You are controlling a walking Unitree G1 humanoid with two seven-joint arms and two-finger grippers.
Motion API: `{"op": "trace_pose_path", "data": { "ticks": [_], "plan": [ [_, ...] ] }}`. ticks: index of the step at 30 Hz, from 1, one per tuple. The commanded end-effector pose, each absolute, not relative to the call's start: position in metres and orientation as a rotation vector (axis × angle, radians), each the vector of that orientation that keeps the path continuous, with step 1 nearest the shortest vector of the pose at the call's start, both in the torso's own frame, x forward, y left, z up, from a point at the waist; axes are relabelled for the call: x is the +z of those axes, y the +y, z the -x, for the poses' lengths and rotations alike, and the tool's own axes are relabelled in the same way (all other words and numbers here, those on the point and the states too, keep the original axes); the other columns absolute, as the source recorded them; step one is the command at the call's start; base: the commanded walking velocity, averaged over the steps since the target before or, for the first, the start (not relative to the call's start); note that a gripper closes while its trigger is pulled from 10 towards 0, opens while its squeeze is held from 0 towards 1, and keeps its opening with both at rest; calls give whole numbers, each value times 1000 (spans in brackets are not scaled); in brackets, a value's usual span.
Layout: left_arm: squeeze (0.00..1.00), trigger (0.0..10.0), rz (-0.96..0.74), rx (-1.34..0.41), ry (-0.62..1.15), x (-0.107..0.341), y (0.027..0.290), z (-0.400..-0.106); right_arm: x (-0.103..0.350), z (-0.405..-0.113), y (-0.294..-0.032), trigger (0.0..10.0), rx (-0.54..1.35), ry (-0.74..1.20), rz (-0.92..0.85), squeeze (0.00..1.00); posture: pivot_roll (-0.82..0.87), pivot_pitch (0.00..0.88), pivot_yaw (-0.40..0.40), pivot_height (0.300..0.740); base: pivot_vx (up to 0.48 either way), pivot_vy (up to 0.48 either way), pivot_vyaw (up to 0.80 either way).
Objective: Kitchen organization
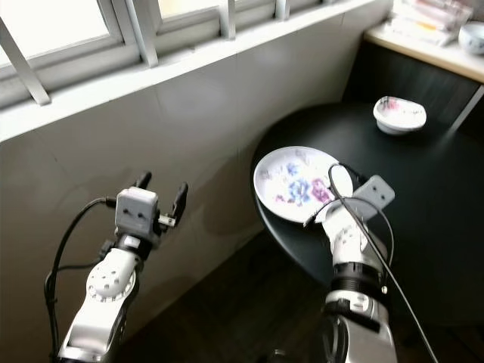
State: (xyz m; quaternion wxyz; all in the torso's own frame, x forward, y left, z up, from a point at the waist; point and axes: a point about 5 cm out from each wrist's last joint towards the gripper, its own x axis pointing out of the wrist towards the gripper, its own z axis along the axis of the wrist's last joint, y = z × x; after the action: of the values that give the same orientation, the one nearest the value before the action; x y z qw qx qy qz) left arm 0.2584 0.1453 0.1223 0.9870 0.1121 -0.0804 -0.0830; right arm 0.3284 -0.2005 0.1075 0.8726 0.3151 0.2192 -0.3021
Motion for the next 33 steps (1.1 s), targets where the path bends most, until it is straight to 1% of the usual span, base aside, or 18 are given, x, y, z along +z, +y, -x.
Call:
{"op": "trace_pose_path", "data": {
  "ticks": [1, 2, 3, 4, 5, 8, 9, 10, 11, 12, 21, 24, 28, 29, 30, 31, 33],
  "plan": [
    [0, 10000, -225, -166, -157, 122, 144, -258, 119, -324, -202, 0, -660, 434, -622, 0, 8, 56, -32, 740, 0, 0, 0],
    [0, 10000, -224, -167, -157, 122, 144, -258, 120, -322, -199, 0, -657, 435, -616, 0, 2, 56, -31, 740, 0, 0, 0],
    [0, 10000, -224, -168, -156, 122, 143, -258, 120, -321, -197, 2431, -650, 445, -613, 0, 2, 55, -31, 740, 0, 0, 0],
    [0, 10000, -224, -169, -156, 122, 143, -258, 121, -319, -195, 7569, -647, 453, -611, 0, 2, 55, -31, 740, 0, 0, 0],
    [0, 10000, -224, -170, -156, 122, 143, -259, 120, -316, -192, 10000, -642, 470, -606, 0, 1, 55, -32, 740, 0, 0, 0],
    [0, 10000, -223, -170, -158, 122, 142, -259, 118, -310, -188, 10000, -640, 500, -602, 0, 0, 54, -32, 740, 0, 0, 0],
    [0, 10000, -222, -170, -158, 122, 142, -260, 117, -309, -189, 10000, -647, 502, -598, 231, 0, 53, -32, 740, 0, 0, 0],
    [0, 10000, -223, -170, -159, 122, 141, -260, 117, -308, -189, 10000, -649, 503, -600, 945, 2, 52, -32, 740, 0, 0, 0],
    [0, 10000, -223, -170, -159, 122, 141, -260, 116, -307, -189, 10000, -651, 504, -602, 945, 2, 52, -32, 740, 0, 0, 0],
    [0, 10000, -224, -169, -158, 122, 141, -260, 115, -306, -190, 10000, -658, 506, -596, 1000, 1, 52, -32, 740, 0, 0, 0],
    [0, 10000, -225, -170, -158, 122, 142, -260, 116, -302, -194, 10000, -673, 496, -593, 1000, 1, 53, -31, 740, 0, 0, 0],
    [0, 10000, -227, -170, -157, 122, 142, -260, 121, -307, -188, 10000, -610, 475, -630, 1000, 1, 54, -29, 740, 0, 0, 0],
    [0, 10000, -228, -171, -157, 122, 143, -260, 120, -309, -183, 10000, -580, 494, -653, 1000, 4, 53, -29, 740, 0, 0, 0],
    [0, 10000, -229, -172, -157, 122, 143, -260, 118, -310, -183, 10000, -574, 507, -654, 969, 5, 54, -28, 740, 0, 0, 0],
    [0, 10000, -230, -172, -157, 122, 143, -260, 117, -310, -183, 10000, -572, 515, -655, 969, 5, 54, -28, 740, 0, 0, 0],
    [0, 10000, -231, -172, -157, 122, 143, -260, 114, -310, -184, 10000, -572, 526, -659, 0, 5, 54, -28, 740, 0, 0, 0],
    [0, 10000, -232, -172, -157, 122, 143, -260, 109, -312, -186, 10000, -563, 552, -673, 0, 4, 53, -27, 740, 0, 0, 0]
  ]
}}
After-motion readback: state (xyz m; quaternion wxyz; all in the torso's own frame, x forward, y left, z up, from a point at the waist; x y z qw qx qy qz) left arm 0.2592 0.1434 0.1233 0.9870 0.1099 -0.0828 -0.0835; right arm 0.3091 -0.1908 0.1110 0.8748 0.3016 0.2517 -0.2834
